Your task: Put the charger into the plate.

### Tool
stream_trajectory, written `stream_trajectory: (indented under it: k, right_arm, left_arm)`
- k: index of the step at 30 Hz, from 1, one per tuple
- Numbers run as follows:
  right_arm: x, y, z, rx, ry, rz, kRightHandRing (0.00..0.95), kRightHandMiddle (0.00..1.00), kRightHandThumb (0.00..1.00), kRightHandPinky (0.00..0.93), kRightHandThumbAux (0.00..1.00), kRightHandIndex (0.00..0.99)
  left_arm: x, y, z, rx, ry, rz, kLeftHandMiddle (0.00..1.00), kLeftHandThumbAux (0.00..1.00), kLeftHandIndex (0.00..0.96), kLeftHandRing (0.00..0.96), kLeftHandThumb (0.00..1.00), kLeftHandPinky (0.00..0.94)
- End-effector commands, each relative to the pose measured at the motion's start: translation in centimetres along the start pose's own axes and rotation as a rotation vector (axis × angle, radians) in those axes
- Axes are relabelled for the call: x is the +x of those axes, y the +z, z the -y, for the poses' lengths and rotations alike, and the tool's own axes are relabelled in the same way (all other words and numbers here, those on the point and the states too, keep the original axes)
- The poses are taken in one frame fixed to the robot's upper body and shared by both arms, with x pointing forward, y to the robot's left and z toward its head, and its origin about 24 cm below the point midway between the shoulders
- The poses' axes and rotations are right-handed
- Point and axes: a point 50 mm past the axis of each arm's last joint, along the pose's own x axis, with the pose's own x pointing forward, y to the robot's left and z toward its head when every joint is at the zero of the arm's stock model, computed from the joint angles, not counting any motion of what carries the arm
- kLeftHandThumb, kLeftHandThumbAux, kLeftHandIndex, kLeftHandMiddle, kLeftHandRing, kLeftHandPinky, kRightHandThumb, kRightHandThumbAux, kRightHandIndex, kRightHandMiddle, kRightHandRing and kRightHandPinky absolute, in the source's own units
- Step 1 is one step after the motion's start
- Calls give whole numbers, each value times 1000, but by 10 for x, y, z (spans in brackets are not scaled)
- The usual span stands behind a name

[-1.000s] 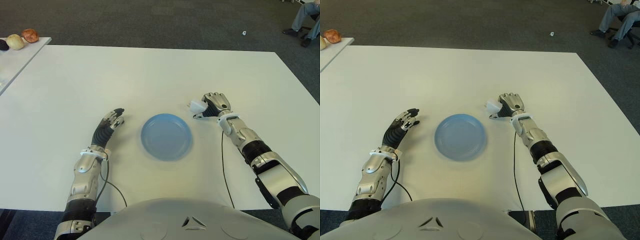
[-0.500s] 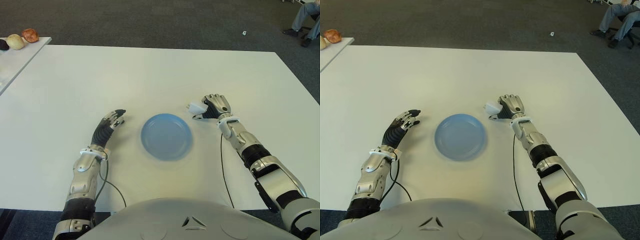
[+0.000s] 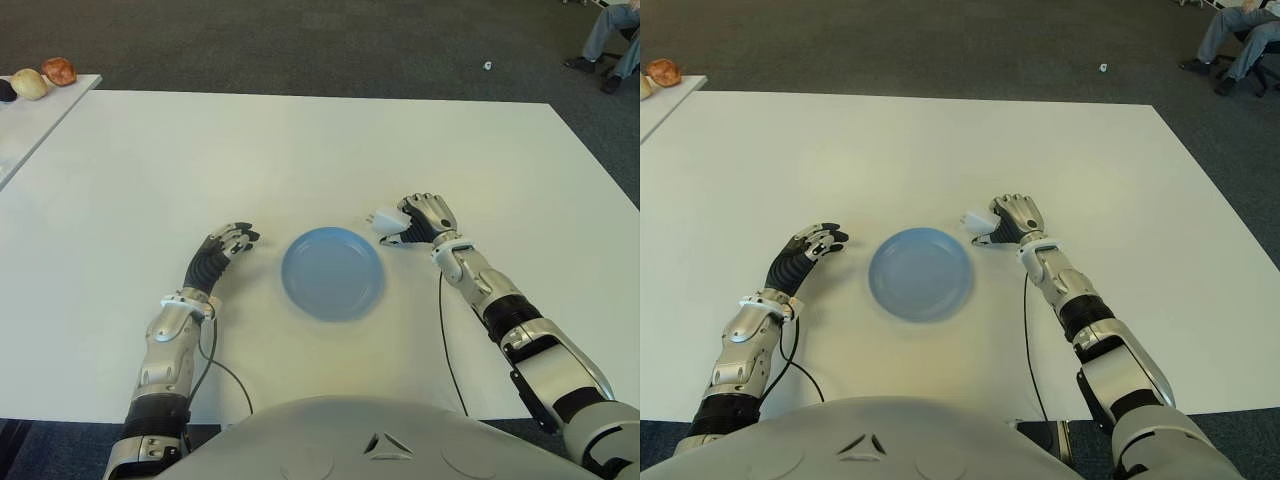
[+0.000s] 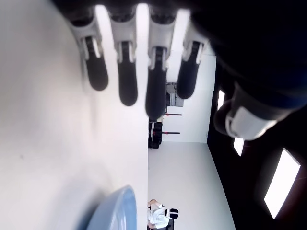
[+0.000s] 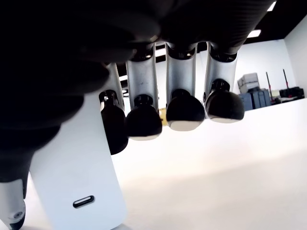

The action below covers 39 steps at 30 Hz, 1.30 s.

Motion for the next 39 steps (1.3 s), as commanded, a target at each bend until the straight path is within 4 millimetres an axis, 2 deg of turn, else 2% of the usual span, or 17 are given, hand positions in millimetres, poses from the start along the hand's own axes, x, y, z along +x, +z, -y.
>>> stream_trajectory:
  k: [1, 12, 23, 39]
  right_arm:
    - [-3, 2, -2, 16, 31, 5, 883, 904, 997, 844, 665, 891]
    - [-4, 4, -2, -32, 46, -14, 880, 908, 1000, 815, 663, 897]
    - [-6, 5, 0, -38, 11, -36, 885, 913, 1000, 818, 667, 890]
    - [-8, 5, 1, 10, -66, -61, 884, 913, 1000, 835, 670, 892]
  left_arm:
    - [-2, -8, -1, -27, -1, -50, 422, 565, 314, 365, 80, 309]
    - [-2, -8, -2, -45, 6, -60, 540, 561, 350, 498, 149, 399]
    - [-3, -8, -2, -46, 6, -62, 613, 554, 357, 586, 159, 496]
    - [-5, -9, -2, -67, -5, -62, 662, 571, 359, 643, 178, 523]
